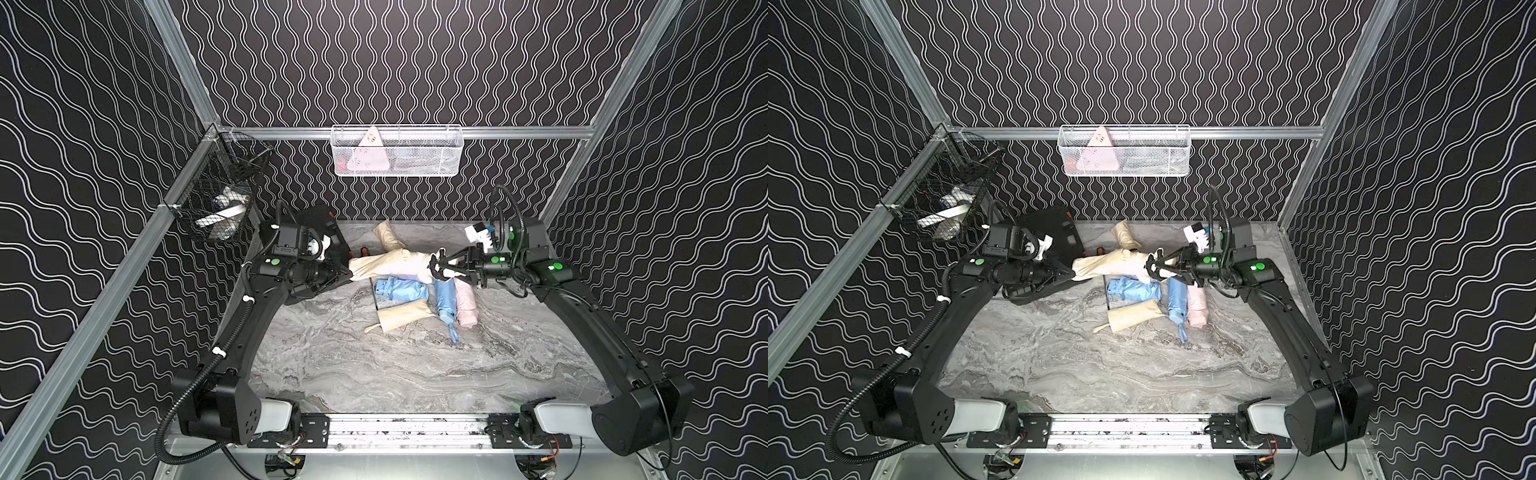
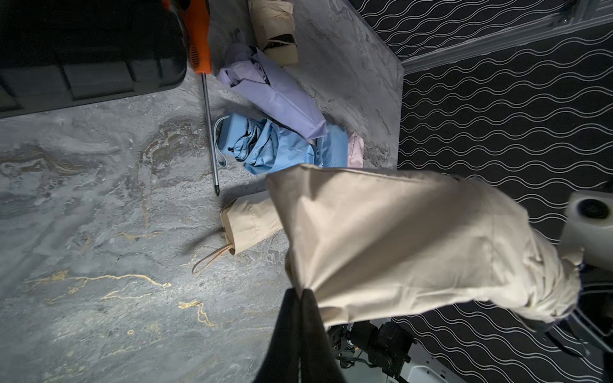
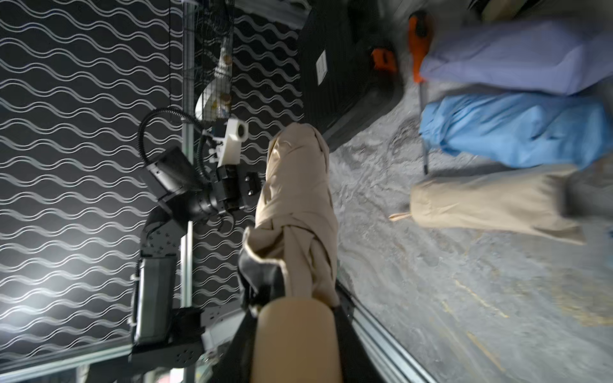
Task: Take umbrellas out of sleeves
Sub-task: Take out the umbrella from the umbrella sleeve, then place the umbrella in the umbrella sleeve, then place the umbrella sleeve at the center of the board.
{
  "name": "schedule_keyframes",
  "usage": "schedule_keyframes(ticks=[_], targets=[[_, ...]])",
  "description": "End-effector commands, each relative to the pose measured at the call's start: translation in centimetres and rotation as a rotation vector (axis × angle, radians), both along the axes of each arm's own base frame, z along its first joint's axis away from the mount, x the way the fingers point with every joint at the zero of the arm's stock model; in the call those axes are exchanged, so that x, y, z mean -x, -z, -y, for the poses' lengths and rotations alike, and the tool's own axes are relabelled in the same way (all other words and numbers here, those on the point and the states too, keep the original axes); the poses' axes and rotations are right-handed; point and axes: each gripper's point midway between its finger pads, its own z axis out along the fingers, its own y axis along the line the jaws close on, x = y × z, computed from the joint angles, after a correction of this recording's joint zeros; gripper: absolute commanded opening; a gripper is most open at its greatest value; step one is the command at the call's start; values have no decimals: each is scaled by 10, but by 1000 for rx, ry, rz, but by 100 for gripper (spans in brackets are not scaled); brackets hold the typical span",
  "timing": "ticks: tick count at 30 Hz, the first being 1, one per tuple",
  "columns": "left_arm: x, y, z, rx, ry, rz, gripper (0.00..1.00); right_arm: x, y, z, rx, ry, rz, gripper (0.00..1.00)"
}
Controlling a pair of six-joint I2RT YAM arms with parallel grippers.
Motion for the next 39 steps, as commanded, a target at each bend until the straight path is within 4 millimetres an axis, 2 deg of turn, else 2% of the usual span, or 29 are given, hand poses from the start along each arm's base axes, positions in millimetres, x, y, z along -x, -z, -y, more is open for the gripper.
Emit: schedule_keyframes(ticks=[1, 4, 9, 19, 23, 29, 36, 39], targets=[[5, 4, -1, -10, 11, -9, 0, -9, 3, 29, 198, 116, 96, 0], [8, 8, 0, 0, 11, -16, 0, -4, -5, 9, 79, 38, 76, 0], [12, 8, 4, 25, 25, -14, 0, 2, -5, -15, -138, -55, -2, 0], [25, 21, 22, 115, 71, -41, 0, 4, 0, -16, -146, -60, -11, 0], [31, 28, 42, 187, 100, -53, 0, 5, 7, -12, -98, -47, 3, 0], [50, 48, 77, 272, 102, -60, 0, 7, 10, -6, -44, -30, 23, 0], [57, 62, 117, 343, 84, 4, 0, 8, 15, -4, -28, -24, 20, 0], [57, 76, 132, 417, 73, 17, 0, 9, 17, -4, -32, -22, 12, 0]])
